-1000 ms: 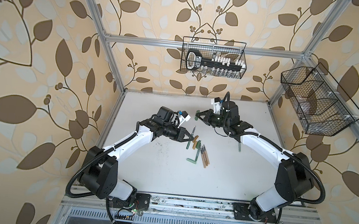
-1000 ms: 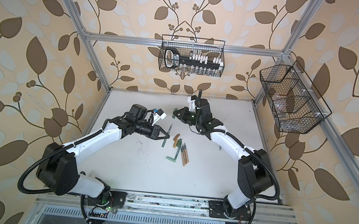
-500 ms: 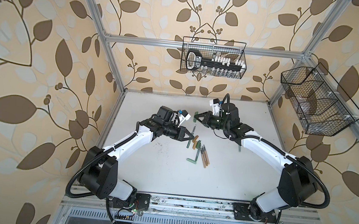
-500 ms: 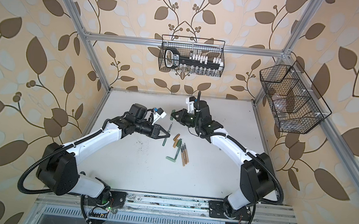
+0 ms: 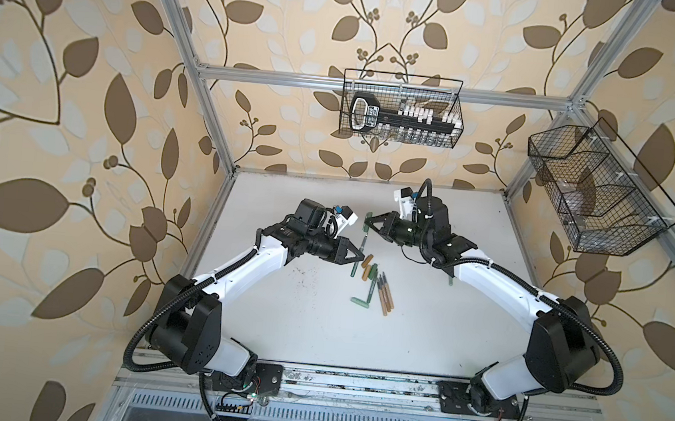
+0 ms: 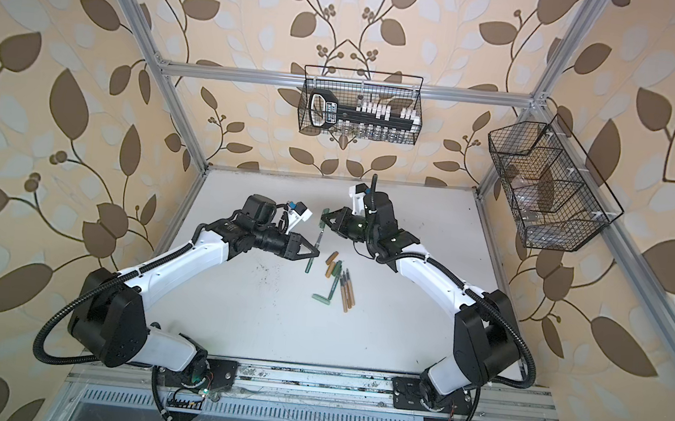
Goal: Insert the pens into the pen caps
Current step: 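Lift the green cap with the right gripper and bring it above the nib, then lower the green cap onto the nib held upright by the left gripper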
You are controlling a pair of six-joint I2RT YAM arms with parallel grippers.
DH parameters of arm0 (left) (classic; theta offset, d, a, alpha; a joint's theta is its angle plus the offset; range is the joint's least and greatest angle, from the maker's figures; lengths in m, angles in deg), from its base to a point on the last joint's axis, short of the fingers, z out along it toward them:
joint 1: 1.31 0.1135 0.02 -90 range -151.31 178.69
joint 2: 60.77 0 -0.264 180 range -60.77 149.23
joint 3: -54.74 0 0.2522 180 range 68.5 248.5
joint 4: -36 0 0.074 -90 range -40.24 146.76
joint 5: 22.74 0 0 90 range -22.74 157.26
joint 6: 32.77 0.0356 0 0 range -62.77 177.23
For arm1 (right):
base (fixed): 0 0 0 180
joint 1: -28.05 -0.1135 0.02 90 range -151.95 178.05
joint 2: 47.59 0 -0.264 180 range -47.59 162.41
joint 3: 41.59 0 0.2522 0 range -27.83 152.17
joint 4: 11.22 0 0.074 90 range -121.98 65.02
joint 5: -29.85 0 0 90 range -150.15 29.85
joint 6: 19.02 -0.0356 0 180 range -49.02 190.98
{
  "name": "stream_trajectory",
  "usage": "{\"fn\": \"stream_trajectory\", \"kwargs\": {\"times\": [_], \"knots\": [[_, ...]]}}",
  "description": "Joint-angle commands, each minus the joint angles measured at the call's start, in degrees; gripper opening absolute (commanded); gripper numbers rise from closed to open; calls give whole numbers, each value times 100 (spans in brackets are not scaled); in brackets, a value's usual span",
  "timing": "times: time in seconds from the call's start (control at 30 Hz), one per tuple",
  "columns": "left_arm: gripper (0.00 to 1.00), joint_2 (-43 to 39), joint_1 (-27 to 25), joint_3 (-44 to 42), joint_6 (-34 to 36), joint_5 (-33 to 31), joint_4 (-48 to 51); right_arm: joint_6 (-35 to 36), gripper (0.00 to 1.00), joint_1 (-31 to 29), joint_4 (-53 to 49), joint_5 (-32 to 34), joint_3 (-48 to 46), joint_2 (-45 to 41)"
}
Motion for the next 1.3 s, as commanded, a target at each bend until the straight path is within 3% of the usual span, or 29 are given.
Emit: {"fn": "stream_trajectory", "kwargs": {"times": [0.0,1.27], "knots": [[0,-21,85,233,48,-76,-135,3,3,-36,161,102,-100,-132],[0,-48,162,198,18,322,-155,112,3,-57,304,187,39,125]]}}
